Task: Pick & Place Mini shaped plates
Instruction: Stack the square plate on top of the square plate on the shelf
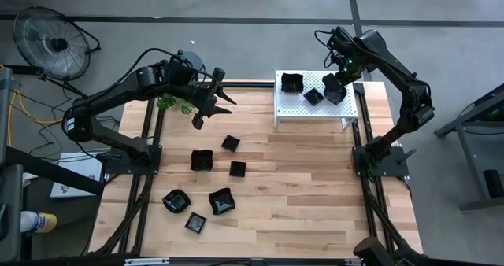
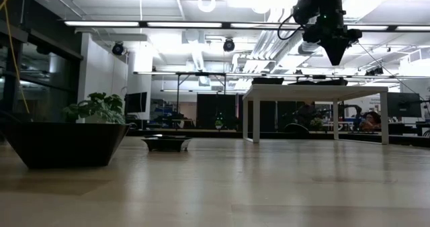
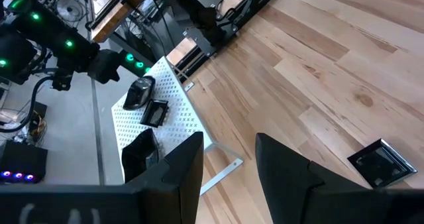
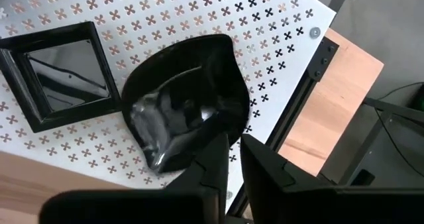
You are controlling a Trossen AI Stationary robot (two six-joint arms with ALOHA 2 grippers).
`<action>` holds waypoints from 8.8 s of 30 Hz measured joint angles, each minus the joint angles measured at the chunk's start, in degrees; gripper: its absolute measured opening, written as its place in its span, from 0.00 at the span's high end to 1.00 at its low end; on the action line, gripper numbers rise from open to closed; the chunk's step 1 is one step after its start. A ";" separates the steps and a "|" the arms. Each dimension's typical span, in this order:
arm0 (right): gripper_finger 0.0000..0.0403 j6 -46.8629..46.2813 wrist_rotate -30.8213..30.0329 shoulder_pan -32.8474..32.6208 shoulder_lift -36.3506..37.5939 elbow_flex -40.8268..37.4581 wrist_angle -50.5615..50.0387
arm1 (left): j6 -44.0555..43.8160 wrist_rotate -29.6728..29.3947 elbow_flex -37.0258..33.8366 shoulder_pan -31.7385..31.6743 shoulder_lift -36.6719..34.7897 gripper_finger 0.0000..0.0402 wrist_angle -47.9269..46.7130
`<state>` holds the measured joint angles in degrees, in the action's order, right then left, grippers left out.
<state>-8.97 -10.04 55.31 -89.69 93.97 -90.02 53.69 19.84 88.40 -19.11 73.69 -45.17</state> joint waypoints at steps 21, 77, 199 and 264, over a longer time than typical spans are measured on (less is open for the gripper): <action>0.89 -1.24 -0.22 -1.33 8.98 0.00 1.25 | -1.74 -4.11 0.07 -0.01 0.00 0.67 -4.81; 0.88 -36.05 -18.99 -70.75 23.06 0.04 2.69 | -80.55 -15.69 -35.63 0.00 18.38 0.67 13.47; 0.59 10.98 -31.88 -59.30 17.23 -51.95 130.75 | -29.47 -48.06 -22.62 13.90 12.42 1.00 74.14; 1.00 8.81 -34.58 -59.01 15.80 -52.04 133.38 | -29.51 -43.10 -22.69 13.88 12.92 0.93 71.60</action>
<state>-0.16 -44.62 -3.70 -73.89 41.93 43.36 24.18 -23.26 65.71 -5.23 86.61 26.44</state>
